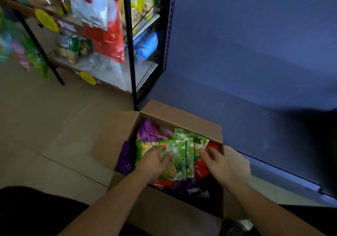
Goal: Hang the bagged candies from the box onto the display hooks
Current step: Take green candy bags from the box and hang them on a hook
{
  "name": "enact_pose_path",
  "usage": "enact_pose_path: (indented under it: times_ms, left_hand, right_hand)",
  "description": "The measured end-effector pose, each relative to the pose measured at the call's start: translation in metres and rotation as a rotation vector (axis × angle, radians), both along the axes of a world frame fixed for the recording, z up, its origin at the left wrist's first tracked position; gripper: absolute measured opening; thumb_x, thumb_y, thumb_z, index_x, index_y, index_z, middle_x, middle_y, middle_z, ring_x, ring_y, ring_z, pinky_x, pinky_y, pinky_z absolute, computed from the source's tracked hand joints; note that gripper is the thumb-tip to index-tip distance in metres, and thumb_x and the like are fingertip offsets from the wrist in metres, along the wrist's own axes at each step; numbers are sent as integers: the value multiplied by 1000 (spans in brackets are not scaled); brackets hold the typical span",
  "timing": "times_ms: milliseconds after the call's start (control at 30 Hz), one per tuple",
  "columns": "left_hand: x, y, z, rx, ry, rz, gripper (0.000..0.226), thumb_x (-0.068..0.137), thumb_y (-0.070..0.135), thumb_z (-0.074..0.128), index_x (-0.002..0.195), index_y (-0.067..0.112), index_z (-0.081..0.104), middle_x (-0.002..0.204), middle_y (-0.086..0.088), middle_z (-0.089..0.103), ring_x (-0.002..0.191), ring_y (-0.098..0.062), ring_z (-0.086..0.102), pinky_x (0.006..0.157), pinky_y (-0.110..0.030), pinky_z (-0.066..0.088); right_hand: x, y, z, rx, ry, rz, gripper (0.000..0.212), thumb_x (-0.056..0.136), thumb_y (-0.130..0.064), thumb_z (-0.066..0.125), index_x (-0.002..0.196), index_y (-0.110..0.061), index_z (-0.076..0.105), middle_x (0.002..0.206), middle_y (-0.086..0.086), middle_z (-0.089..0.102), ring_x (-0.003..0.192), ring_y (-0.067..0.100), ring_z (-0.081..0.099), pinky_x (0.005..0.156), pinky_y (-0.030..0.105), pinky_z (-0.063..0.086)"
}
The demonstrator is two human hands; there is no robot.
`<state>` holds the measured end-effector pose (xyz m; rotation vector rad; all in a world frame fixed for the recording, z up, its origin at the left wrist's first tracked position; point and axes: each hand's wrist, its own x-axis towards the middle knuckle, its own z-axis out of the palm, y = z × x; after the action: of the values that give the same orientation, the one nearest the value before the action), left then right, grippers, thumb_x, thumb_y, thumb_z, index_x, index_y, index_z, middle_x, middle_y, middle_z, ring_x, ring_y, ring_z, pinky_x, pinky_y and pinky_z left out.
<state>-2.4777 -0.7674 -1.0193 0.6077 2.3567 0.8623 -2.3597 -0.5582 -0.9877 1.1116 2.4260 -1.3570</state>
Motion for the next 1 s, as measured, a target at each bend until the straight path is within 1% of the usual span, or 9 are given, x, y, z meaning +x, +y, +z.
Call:
enact_pose_path:
  times_ms: [67,200,333,433,500,633,700,800,1000]
  left_hand:
    - [-13,-1,-16,-7,34,-17,63,100,57,44,145,14,52,148,-9,53,137,-25,48,111,-35,41]
    - [-32,3,-44,-93,115,-108,78,91,70,26,145,20,52,152,-8,48,143,-27,38,118,-38,31]
    - [-53,27,-60,-130,222,-239,82,92,74,19,152,23,42,159,-7,41,149,-29,32,121,-43,28]
    - [-61,44,-68,-112,120,-265,81,92,74,29,154,23,37,153,-11,48,141,-32,43,113,-45,39]
    - [-63,50,-74,-130,143,-268,82,86,74,38,150,23,41,145,-9,54,134,-31,49,106,-43,45]
    - [-62,59,-71,-70,180,-227,57,86,52,68,134,23,58,130,-5,57,125,-26,51,102,-40,46]
    - [-62,66,-69,8,158,-174,37,86,44,73,116,24,65,118,-1,60,117,-23,54,95,-38,49]
    - [-62,74,-70,51,71,-168,21,87,44,72,97,29,60,105,2,65,103,-23,61,85,-38,53]
    - [-59,85,-65,-60,65,-224,24,93,47,63,104,28,54,104,-2,65,96,-29,61,78,-38,50]
  right_hand:
    - [-17,2,-13,-10,21,-50,48,97,-53,60,135,-24,58,117,-9,63,114,15,60,96,29,42]
    - [-33,13,-48,-106,33,-210,81,80,-67,72,146,-26,49,139,-6,61,129,21,57,109,42,46]
    - [-45,21,-62,-177,84,-348,65,91,-40,74,149,-24,48,136,-5,56,125,18,55,104,41,45]
    - [-47,25,-72,-154,143,-435,53,89,-37,78,136,-21,58,117,-2,68,105,17,65,92,41,53]
    - [-48,25,-76,-167,155,-480,45,87,-36,79,125,-18,63,106,2,71,100,21,68,94,45,56]
    - [-52,21,-71,-233,137,-359,32,89,-32,78,117,-23,67,108,-2,71,100,17,68,95,39,54]
    - [-55,24,-72,-245,123,-316,26,92,-31,75,117,-24,67,106,-5,71,98,15,68,91,36,54]
    - [-57,32,-72,-219,101,-329,15,100,-29,65,96,-17,72,93,0,72,87,19,64,79,34,48]
    - [-45,37,-81,-229,24,-420,23,106,-35,50,96,-18,63,101,14,73,93,32,69,82,44,55]
